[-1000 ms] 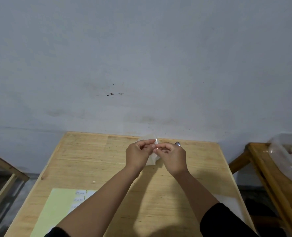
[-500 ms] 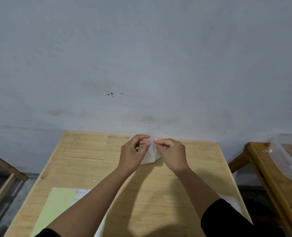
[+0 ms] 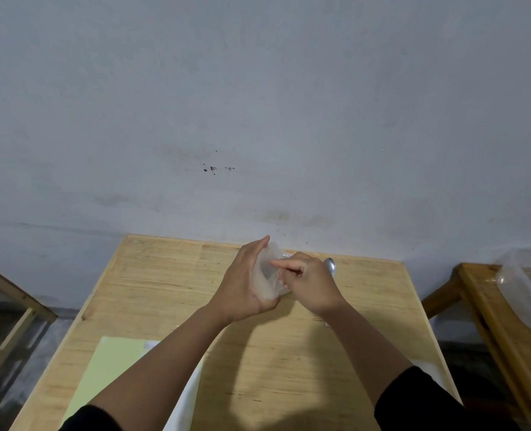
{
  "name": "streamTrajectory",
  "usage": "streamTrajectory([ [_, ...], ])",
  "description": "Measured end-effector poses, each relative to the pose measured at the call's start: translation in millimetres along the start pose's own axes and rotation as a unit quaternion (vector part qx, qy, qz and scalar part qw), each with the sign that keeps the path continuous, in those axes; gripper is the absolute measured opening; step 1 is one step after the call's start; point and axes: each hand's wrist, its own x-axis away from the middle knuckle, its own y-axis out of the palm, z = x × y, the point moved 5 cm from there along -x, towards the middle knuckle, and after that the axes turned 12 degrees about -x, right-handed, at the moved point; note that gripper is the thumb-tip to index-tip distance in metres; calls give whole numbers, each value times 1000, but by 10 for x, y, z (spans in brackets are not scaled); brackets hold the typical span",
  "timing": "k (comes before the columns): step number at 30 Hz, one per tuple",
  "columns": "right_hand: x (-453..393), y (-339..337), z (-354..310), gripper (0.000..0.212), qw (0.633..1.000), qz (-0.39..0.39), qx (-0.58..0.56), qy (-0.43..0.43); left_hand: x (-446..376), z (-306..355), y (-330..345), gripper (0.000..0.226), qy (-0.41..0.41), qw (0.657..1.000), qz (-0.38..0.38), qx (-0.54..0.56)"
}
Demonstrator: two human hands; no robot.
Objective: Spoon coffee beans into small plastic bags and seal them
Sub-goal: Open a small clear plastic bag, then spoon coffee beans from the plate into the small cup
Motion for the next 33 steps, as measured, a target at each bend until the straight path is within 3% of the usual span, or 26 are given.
streamTrajectory([
  [3,-42,16,123,29,1000,-5,6,9,25,-13,16,95,6,1000,15,1],
  [6,-59,-39,277,28,998,0,-61,28,67,-92,49,86,-21,999,39,2],
  [8,-53,-191,452,24,993,55,-92,40,104,-174,60,83,-40,998,54,-4],
  [11,-32,-508,973,23,972,190,31,138,176,-309,102,85,-79,995,57,-6],
  [13,-6,-634,1288,22,946,227,114,201,219,-368,137,90,-110,992,57,-14],
  [18,-15,-606,1640,8,940,229,155,199,297,-439,215,98,-165,985,52,-20],
  [22,-44,-512,1701,10,936,249,170,179,322,-507,238,99,-190,980,57,-27],
  [28,-53,-519,1796,18,916,268,124,273,325,-566,242,96,-217,973,77,-22],
  [33,-71,-507,1855,25,893,251,171,332,309,-568,251,97,-218,973,74,-18],
])
